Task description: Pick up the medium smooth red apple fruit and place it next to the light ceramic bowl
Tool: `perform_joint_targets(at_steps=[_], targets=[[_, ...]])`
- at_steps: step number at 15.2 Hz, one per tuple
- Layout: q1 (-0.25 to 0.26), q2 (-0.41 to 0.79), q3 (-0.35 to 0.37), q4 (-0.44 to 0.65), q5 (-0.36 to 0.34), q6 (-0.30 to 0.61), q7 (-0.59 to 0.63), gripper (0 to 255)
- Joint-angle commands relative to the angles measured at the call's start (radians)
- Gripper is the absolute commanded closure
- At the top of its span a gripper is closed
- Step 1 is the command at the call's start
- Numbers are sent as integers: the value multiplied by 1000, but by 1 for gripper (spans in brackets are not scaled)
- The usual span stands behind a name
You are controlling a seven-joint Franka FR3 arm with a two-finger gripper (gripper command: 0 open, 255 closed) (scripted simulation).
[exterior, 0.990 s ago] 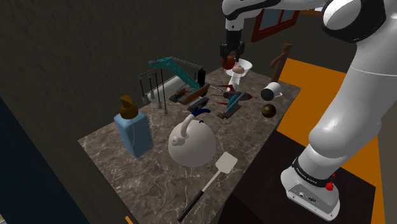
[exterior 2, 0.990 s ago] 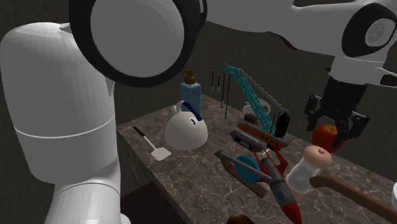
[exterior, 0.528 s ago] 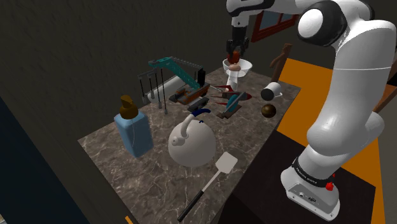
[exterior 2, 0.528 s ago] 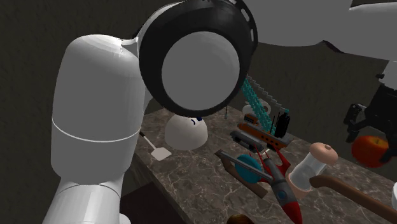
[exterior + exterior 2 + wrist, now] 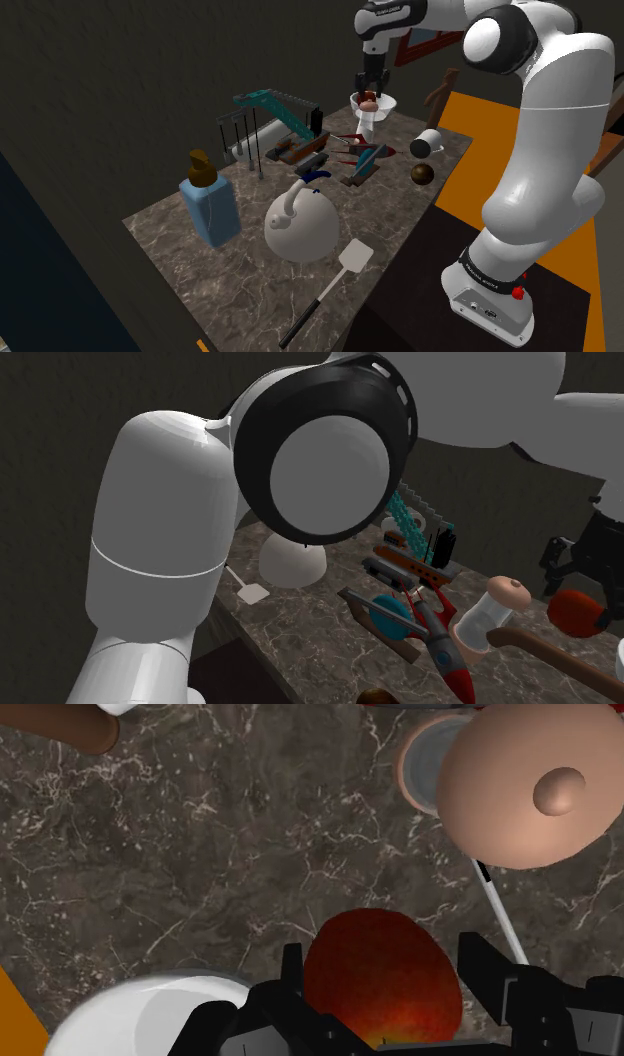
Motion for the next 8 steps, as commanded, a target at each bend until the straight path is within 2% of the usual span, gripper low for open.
perform_joint_targets(at_steps=[1,8], targets=[[0,5,0,-19,0,24,1,255],[0,20,0,-90,0,111,4,255]])
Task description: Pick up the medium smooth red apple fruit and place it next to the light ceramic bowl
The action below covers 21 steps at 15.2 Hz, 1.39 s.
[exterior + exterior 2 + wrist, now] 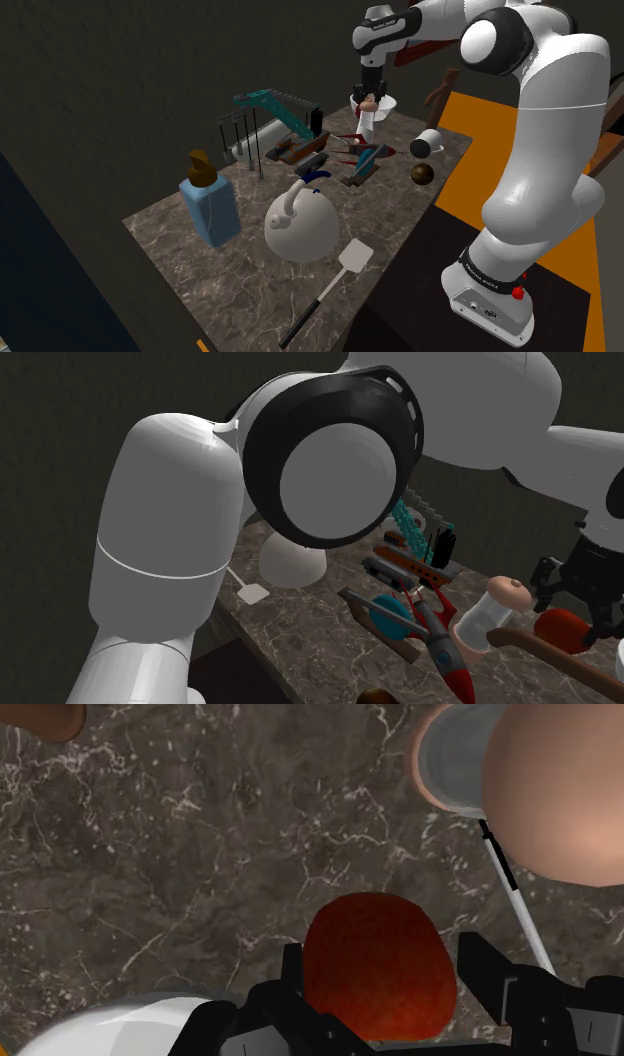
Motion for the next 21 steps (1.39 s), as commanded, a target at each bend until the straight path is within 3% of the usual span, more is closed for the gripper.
perform_joint_targets(at_steps=[1,11,19,20,21], targets=[[-1,4,0,-20,0,24,0,255],[-1,46,0,-94,0,140,5,255],[-1,46,0,-94,0,140,5,255],[-1,46,0,-94,0,140,5,0],[-1,46,0,-94,0,140,5,0]])
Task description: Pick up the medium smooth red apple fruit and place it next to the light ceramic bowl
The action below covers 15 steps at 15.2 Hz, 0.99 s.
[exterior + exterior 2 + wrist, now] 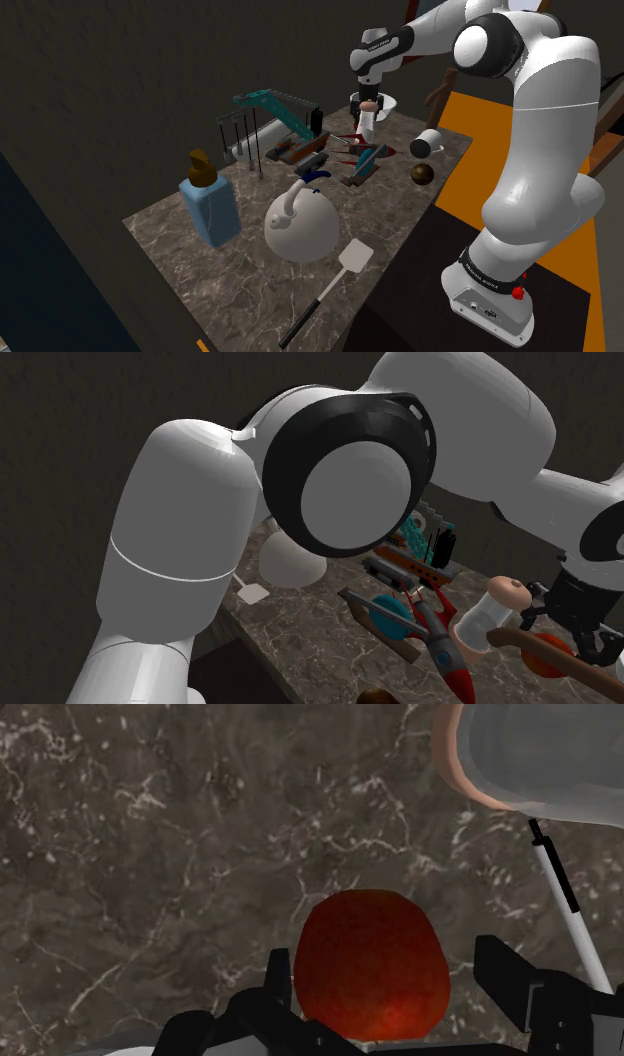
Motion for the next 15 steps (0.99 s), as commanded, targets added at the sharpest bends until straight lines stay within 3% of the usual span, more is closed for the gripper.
perform_joint_targets(at_steps=[1,4,8,15], targets=[[0,0,0,0,0,0,0,0],[0,0,0,0,0,0,0,0],[3,-24,1,93,0,-117,-1,0],[3,-24,1,93,0,-117,-1,0]])
